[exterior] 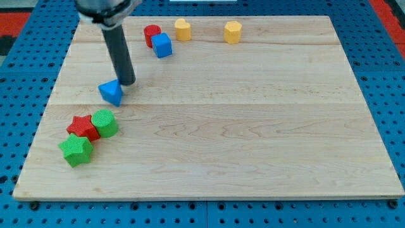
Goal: Place the red circle right to the blue triangle
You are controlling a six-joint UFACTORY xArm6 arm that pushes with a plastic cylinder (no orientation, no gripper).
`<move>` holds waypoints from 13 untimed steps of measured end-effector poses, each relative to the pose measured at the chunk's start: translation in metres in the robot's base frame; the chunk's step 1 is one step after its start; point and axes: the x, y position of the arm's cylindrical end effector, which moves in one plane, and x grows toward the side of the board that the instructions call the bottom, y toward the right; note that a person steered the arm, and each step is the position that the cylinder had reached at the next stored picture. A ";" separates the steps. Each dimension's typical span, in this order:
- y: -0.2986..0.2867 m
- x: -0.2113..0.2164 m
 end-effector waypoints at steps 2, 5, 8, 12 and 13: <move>0.001 0.044; -0.020 0.059; 0.087 -0.028; 0.116 -0.054; 0.110 -0.056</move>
